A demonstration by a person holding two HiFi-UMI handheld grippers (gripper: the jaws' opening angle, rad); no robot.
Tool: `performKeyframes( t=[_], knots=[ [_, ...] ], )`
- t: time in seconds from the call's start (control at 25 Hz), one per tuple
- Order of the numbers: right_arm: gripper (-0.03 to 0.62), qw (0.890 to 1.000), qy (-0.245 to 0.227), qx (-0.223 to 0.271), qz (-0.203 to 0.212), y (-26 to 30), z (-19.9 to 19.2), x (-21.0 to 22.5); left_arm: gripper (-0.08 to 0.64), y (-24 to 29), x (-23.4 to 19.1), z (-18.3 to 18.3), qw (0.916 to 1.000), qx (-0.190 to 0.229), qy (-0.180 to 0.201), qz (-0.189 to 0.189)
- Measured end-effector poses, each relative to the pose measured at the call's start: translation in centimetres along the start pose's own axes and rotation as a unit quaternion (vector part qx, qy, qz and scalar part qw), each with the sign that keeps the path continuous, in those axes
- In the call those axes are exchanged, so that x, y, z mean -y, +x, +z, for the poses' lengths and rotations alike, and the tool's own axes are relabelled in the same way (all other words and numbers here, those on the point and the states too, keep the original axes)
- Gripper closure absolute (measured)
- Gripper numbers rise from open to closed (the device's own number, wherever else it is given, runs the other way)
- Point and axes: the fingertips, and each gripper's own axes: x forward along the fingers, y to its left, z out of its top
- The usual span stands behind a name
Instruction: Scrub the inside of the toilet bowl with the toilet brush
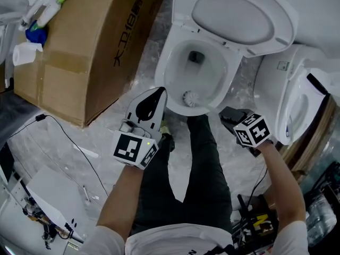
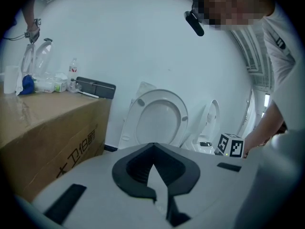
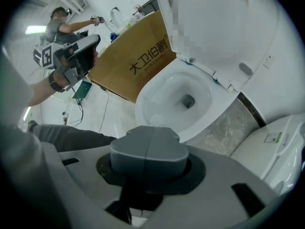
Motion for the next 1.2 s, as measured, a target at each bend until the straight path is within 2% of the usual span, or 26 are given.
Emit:
performKeyframes(
  t=[0.28, 0.52, 0.72, 0.92, 1.08, 1.2],
  knots=[
    [0.436, 0.996, -0.076, -0.041, -0.031, -0.8, 0.4, 0.4, 0.552, 1.3, 1.2, -0.4, 0.9999, -0.004, 0.002, -0.015],
    [0.436, 0.986, -0.135, -0.076, -0.066, -1.7, 1.1, 0.6, 0.552, 2.4, 2.6, -1.1, 0.9994, -0.013, 0.006, -0.030],
    [0.436, 0.970, -0.189, -0.100, -0.112, -2.6, 1.6, 1.8, 0.552, 3.3, 3.5, -1.4, 0.9991, -0.016, 0.005, -0.039],
    [0.436, 0.957, -0.226, -0.120, -0.139, -3.0, 2.3, 2.5, 0.552, 3.9, 3.8, -1.4, 0.9989, -0.014, 0.002, -0.045],
    [0.437, 0.942, -0.257, -0.135, -0.166, -3.3, 3.0, 3.0, 0.552, 4.2, 3.7, -1.6, 0.9989, -0.022, -0.003, -0.040],
    [0.436, 0.931, -0.278, -0.143, -0.191, -3.5, 3.7, 3.6, 0.552, 4.4, 3.7, -1.4, 0.9988, -0.014, 0.002, -0.046]
  ],
)
